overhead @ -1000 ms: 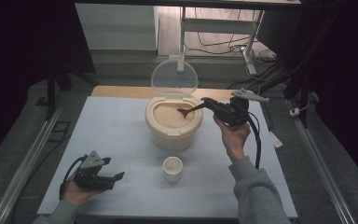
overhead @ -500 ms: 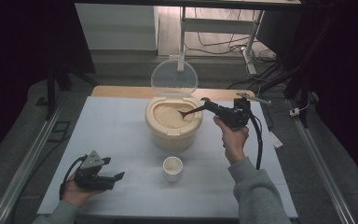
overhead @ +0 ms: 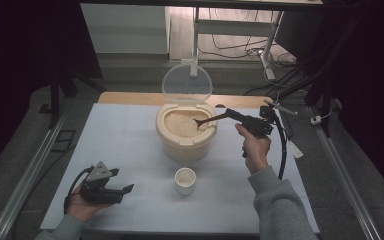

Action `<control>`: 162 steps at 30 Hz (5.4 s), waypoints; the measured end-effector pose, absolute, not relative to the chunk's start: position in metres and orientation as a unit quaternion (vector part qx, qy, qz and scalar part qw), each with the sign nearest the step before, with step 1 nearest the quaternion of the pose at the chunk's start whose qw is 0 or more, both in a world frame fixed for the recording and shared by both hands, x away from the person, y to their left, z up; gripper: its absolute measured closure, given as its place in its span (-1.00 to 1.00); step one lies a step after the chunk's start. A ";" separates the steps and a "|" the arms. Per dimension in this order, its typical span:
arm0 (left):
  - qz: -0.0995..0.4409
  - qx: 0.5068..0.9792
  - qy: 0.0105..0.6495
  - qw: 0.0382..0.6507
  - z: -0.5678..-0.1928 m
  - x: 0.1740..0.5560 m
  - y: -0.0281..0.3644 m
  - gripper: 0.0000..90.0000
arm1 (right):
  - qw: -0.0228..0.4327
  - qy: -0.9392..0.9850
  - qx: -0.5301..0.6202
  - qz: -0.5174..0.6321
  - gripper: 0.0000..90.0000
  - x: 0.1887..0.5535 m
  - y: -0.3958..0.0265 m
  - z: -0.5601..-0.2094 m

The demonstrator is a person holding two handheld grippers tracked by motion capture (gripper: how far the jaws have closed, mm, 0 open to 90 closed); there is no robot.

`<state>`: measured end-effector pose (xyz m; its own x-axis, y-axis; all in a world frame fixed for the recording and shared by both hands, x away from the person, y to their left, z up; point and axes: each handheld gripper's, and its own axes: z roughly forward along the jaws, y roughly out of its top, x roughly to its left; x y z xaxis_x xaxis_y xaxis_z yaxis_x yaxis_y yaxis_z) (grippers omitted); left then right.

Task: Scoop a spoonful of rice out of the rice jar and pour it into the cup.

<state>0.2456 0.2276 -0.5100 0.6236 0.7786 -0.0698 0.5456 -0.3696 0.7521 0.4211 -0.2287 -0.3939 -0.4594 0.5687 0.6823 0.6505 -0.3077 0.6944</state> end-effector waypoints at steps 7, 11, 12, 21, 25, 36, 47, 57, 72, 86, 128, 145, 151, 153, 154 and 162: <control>0.152 0.815 0.405 0.386 -0.510 0.245 0.227 -0.55 | 0.051 -0.570 -0.530 -0.626 0.86 0.422 -0.233 -0.396; 0.152 0.816 0.405 0.384 -0.510 0.245 0.227 -0.55 | 0.057 -0.563 -0.533 -0.629 0.86 0.423 -0.235 -0.397; 0.152 0.816 0.405 0.384 -0.510 0.245 0.227 -0.55 | 0.058 -0.562 -0.535 -0.628 0.86 0.423 -0.236 -0.398; 0.153 0.816 0.405 0.383 -0.511 0.246 0.226 -0.55 | 0.079 -0.537 -0.548 -0.636 0.86 0.425 -0.245 -0.401; 0.153 0.816 0.405 0.383 -0.511 0.246 0.226 -0.55 | 0.084 -0.530 -0.548 -0.642 0.86 0.425 -0.248 -0.399; 0.152 0.816 0.406 0.383 -0.511 0.246 0.227 -0.55 | 0.102 -0.519 -0.553 -0.644 0.86 0.425 -0.252 -0.400; 0.152 0.816 0.406 0.382 -0.512 0.246 0.227 -0.55 | 0.103 -0.519 -0.547 -0.649 0.86 0.422 -0.257 -0.396; 0.152 0.816 0.406 0.381 -0.512 0.247 0.226 -0.55 | 0.107 -0.519 -0.539 -0.654 0.86 0.415 -0.266 -0.391; 0.151 0.817 0.408 0.379 -0.513 0.248 0.227 -0.56 | 0.140 -0.536 -0.525 -0.646 0.86 0.400 -0.268 -0.394; 0.150 0.818 0.407 0.378 -0.513 0.248 0.225 -0.56 | 0.165 -0.564 -0.508 -0.630 0.86 0.381 -0.270 -0.404; 0.148 0.821 0.405 0.375 -0.515 0.249 0.224 -0.56 | 0.101 -0.677 -0.472 -0.555 0.86 0.367 -0.237 -0.419; 0.149 0.821 0.405 0.374 -0.515 0.249 0.224 -0.56 | 0.016 -0.725 -0.381 -0.573 0.86 0.350 -0.225 -0.404; 0.148 0.821 0.406 0.374 -0.515 0.249 0.224 -0.56 | -0.020 -0.741 -0.338 -0.579 0.86 0.340 -0.223 -0.398; 0.148 0.820 0.406 0.374 -0.515 0.249 0.224 -0.56 | -0.015 -0.736 -0.341 -0.585 0.86 0.340 -0.225 -0.398; 0.148 0.820 0.407 0.374 -0.515 0.249 0.224 -0.56 | -0.013 -0.732 -0.343 -0.588 0.86 0.340 -0.227 -0.397; 0.148 0.820 0.408 0.374 -0.515 0.248 0.224 -0.56 | 0.000 -0.702 -0.356 -0.617 0.86 0.341 -0.252 -0.391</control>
<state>0.2484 0.2243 -0.5148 0.6236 0.7793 -0.0618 0.5574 -0.3878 0.7341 0.3414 -0.2517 -0.3914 -0.7463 0.5002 0.4391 0.4996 -0.0148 0.8661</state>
